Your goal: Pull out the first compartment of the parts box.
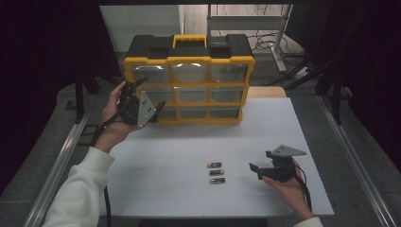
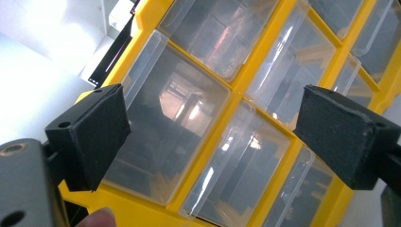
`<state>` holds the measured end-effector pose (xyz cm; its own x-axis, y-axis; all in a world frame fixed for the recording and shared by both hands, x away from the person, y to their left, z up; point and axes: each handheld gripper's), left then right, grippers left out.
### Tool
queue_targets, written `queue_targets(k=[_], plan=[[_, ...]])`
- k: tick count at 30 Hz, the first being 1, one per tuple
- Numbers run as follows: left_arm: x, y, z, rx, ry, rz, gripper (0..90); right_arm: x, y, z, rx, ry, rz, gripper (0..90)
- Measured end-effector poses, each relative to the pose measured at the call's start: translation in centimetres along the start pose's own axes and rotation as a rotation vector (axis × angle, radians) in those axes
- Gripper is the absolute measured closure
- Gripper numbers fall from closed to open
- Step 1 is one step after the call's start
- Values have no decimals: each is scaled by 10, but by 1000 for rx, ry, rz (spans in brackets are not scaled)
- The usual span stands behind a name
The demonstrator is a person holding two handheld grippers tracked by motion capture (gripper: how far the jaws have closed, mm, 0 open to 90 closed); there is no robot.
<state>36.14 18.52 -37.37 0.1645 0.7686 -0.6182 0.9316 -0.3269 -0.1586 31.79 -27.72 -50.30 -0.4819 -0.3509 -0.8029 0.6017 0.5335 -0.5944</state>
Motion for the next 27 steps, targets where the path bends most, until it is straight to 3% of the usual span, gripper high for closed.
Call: queue_targets(k=[27], plan=[[1,21,-16,-33,22,-40,105,0,0,0,0,4,-4,135]])
Point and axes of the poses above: each handheld gripper's, and its own axes: y roughly forward along the jaws, x roughly out of its underside, z roughly to its right, and after that the axes turned 1 degree about z, right-handed
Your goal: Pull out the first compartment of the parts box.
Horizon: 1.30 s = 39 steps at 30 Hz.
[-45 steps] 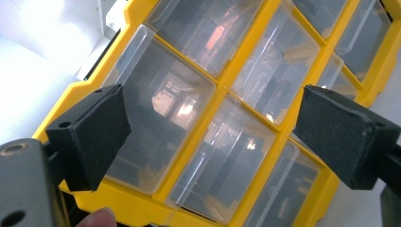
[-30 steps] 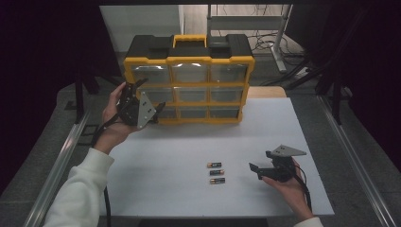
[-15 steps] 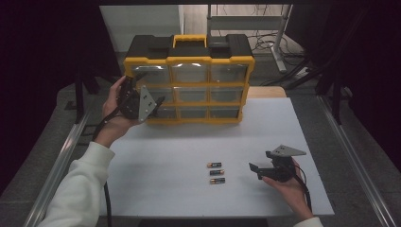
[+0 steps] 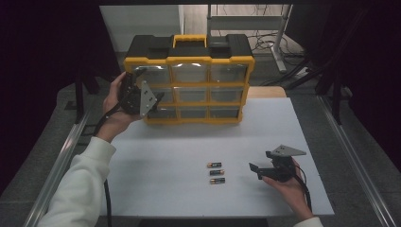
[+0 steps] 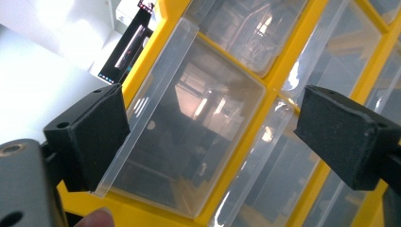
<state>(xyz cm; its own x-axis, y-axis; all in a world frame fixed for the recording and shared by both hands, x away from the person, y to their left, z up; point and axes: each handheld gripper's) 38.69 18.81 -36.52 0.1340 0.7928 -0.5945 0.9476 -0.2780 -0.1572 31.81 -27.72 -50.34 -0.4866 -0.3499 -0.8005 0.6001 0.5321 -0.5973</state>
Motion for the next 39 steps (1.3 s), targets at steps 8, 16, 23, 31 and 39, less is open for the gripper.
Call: queue_targets(k=[8,16,23,31,39], plan=[[1,5,-4,-8,2,-9,105,0,0,0,0,-1,-1,134],[2,9,-8,-16,-1,-21,105,0,0,0,0,-1,-4,135],[1,13,-12,-25,-2,-24,107,0,1,0,2,-3,-6,135],[0,17,-13,-30,9,-20,111,0,1,0,2,-3,-8,135],[1,19,-14,-32,9,-20,114,1,1,0,3,-1,-10,135]])
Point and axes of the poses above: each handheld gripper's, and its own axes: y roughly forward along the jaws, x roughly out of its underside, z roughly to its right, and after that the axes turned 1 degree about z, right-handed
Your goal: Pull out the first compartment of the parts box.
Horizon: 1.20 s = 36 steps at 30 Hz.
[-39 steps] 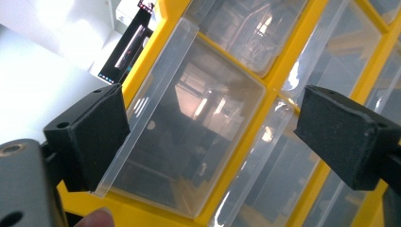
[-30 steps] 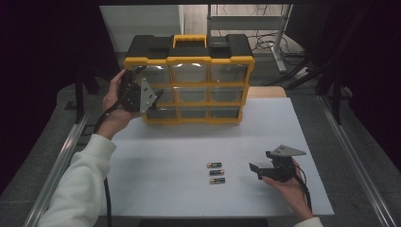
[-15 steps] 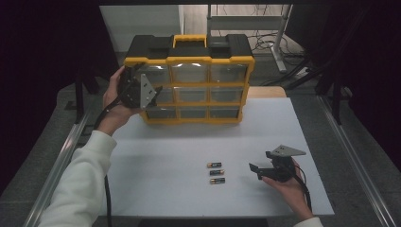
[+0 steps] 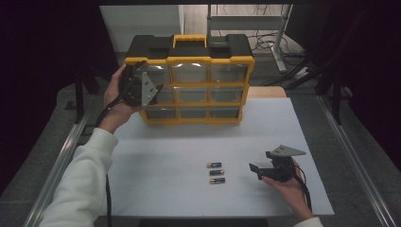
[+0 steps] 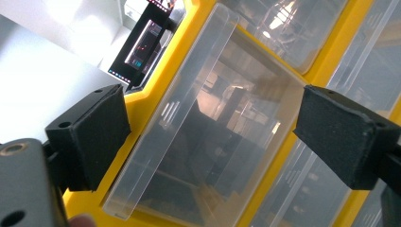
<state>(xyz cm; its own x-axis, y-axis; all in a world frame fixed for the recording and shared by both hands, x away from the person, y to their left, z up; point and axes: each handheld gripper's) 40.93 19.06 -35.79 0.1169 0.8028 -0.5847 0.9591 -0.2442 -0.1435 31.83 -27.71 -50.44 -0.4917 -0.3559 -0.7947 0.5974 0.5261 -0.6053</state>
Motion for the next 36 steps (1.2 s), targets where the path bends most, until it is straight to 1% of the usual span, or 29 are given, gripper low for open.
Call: queue_targets(k=[6,9,12,19,24,29,32,36], plan=[[1,1,-1,0,-4,-2,123,0,0,0,0,0,0,135],[1,1,-1,5,1,-2,128,0,0,0,0,1,0,135],[1,1,-1,13,-6,5,133,0,0,0,0,1,0,135],[1,1,0,14,7,8,167,0,0,0,1,0,-1,135],[1,1,1,23,16,5,185,0,0,0,3,0,-1,136],[1,1,1,15,27,1,206,0,0,0,2,-1,-2,135],[2,0,0,6,47,-6,237,0,0,0,2,-1,-2,136],[2,-2,-1,-9,57,-11,290,0,0,0,2,-2,-2,136]])
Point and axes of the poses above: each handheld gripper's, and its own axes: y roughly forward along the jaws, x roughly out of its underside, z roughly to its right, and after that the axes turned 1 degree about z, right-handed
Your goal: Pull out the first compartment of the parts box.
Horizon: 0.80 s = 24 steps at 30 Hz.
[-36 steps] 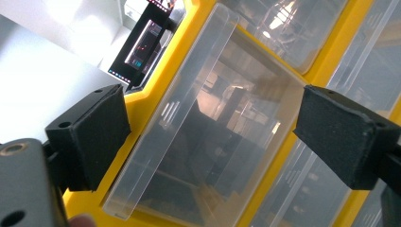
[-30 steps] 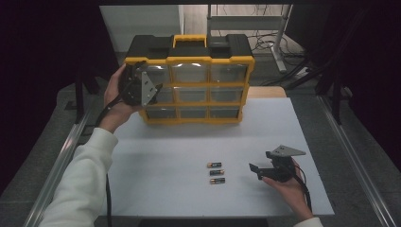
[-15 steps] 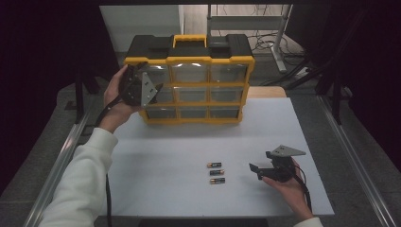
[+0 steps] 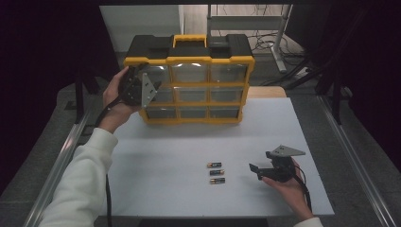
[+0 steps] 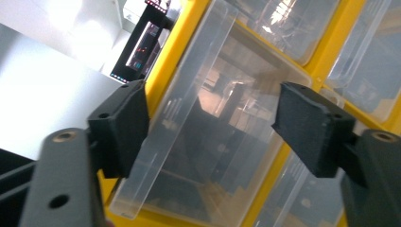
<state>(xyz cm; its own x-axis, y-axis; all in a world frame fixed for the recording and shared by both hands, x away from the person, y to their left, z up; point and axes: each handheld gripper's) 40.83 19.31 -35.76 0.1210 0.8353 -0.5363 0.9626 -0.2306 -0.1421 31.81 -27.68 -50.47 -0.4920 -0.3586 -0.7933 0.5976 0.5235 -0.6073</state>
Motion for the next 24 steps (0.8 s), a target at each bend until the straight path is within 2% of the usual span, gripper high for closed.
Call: queue_targets(k=[5,11,16,19,24], plan=[[0,-1,0,-28,24,-11,367,0,0,0,0,-1,-1,136],[0,-2,0,-56,25,-6,447,0,0,0,0,-1,-1,136],[-1,-2,0,-76,45,-17,520,0,0,0,0,-2,0,136],[-2,-2,0,-90,60,-23,556,0,0,0,0,-1,1,136],[-3,-2,2,-132,109,-44,636,0,0,0,0,-2,0,136]])
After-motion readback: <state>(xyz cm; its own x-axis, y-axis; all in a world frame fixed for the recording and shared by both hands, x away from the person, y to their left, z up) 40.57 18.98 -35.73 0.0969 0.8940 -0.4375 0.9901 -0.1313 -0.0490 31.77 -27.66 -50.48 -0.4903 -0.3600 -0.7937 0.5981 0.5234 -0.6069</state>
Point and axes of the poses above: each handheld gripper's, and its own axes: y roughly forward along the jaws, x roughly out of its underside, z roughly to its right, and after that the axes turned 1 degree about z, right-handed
